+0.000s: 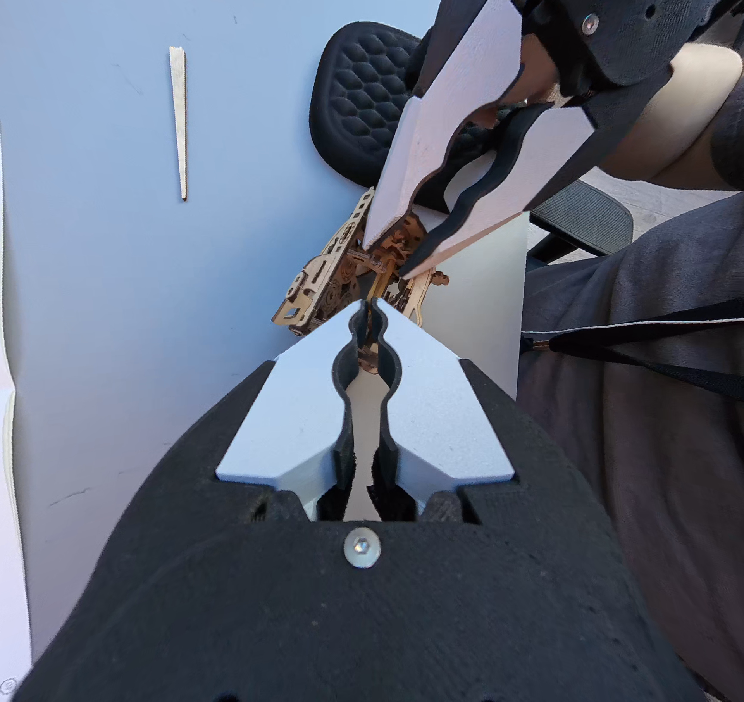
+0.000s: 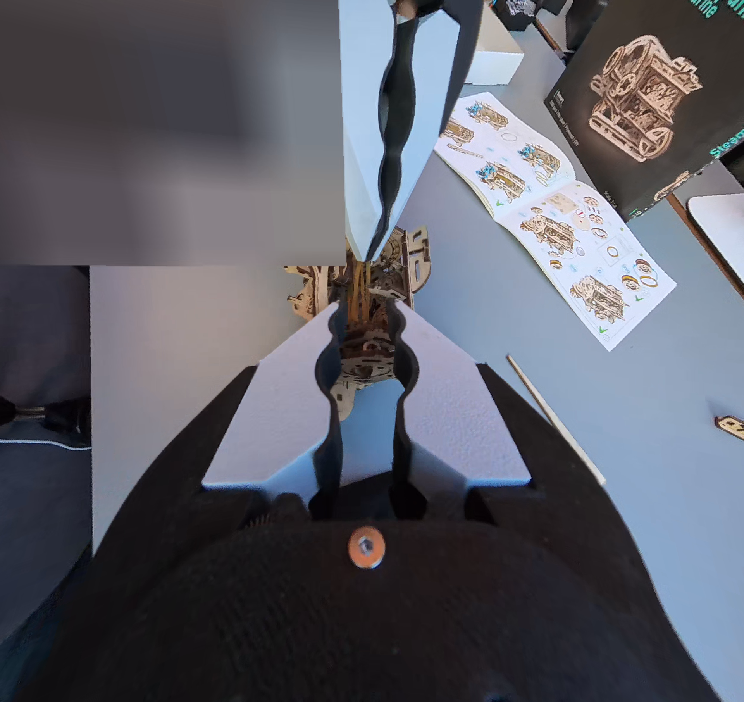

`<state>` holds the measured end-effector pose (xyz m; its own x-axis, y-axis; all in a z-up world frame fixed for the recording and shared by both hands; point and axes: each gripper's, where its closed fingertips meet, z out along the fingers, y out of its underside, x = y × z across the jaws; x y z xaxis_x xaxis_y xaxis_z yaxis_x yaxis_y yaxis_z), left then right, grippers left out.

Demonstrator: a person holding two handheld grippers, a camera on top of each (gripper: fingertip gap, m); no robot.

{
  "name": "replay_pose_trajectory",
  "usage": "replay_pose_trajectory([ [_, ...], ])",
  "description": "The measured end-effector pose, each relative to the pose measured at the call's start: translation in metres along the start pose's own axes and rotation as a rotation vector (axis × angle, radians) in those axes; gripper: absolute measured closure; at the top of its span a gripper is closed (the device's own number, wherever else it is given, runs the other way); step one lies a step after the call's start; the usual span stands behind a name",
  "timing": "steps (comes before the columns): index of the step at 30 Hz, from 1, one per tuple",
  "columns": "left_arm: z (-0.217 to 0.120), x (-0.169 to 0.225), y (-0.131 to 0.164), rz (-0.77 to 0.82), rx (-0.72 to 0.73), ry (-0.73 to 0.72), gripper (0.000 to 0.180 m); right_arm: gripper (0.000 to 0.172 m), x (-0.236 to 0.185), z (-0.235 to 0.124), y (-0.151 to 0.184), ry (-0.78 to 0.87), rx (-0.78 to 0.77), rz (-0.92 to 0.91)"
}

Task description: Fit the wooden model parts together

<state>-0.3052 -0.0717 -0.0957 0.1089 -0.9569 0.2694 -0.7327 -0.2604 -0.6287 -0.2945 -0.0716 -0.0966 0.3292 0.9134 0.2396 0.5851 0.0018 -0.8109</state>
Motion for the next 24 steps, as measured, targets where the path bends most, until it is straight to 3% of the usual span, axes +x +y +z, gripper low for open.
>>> replay_pose_trajectory([
  [1, -0.0001, 0.0002, 0.0001, -0.002, 0.001, 0.0, 0.18, 0.154, 0.0003, 0.0003, -0.0002, 0.005, -0.001, -0.002],
  [24, -0.0065, 0.0002, 0.0022, -0.06, -0.009, -0.018, 0.18, 0.154, 0.0019, 0.002, 0.0017, 0.009, -0.067, 0.035],
])
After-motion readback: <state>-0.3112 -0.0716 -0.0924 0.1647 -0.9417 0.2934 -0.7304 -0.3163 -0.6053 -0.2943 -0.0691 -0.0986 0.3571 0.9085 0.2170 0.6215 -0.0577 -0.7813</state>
